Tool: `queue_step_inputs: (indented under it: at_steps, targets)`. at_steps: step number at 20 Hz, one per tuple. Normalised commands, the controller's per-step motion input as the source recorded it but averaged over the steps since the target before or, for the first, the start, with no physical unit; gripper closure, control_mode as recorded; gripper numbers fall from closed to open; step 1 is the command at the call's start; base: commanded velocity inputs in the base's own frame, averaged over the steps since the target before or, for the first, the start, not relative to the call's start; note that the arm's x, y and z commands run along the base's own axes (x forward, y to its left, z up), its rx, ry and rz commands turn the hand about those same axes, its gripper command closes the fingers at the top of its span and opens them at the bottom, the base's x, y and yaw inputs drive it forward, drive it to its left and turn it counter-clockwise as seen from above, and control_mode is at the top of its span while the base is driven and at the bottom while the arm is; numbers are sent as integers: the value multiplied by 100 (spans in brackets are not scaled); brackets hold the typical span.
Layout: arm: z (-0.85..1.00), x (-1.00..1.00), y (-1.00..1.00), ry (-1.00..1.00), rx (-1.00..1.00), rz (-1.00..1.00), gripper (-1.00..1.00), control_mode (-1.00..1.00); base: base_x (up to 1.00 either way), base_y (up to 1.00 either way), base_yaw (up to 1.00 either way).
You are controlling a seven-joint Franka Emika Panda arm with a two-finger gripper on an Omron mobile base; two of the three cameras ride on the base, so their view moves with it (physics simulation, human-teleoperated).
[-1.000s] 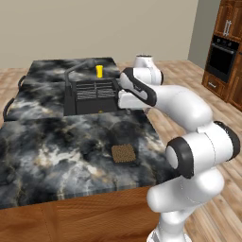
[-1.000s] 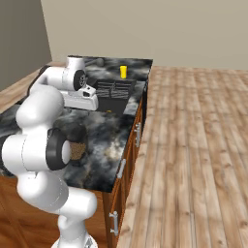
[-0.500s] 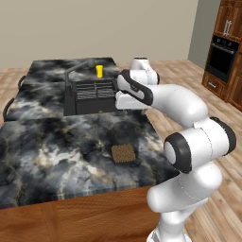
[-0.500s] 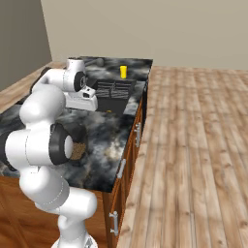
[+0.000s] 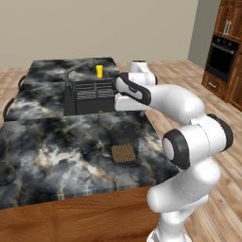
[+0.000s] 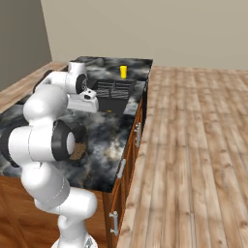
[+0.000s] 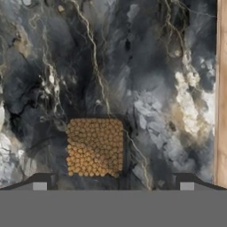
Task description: Pick the jar and cup and place them in the sink. Then turn on the water.
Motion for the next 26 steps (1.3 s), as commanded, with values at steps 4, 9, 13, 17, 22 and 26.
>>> queue_step_inputs:
  at_steps: [4,9,13,17,22,26]
  targets:
    - [-18,5,0,0,0,0,-100,-100,0,0,0]
    - [-14,0,0,0,0,0,-100,-100,0,0,0]
    - [-16,0,0,0,0,0,-100,-100,0,0,0]
    - [-18,0,0,0,0,0,-100,-100,0,0,0]
    - [-16,0,0,0,0,0,-100,-100,0,0,0]
    - [-17,0,0,0,0,0,-100,-100,0,0,0]
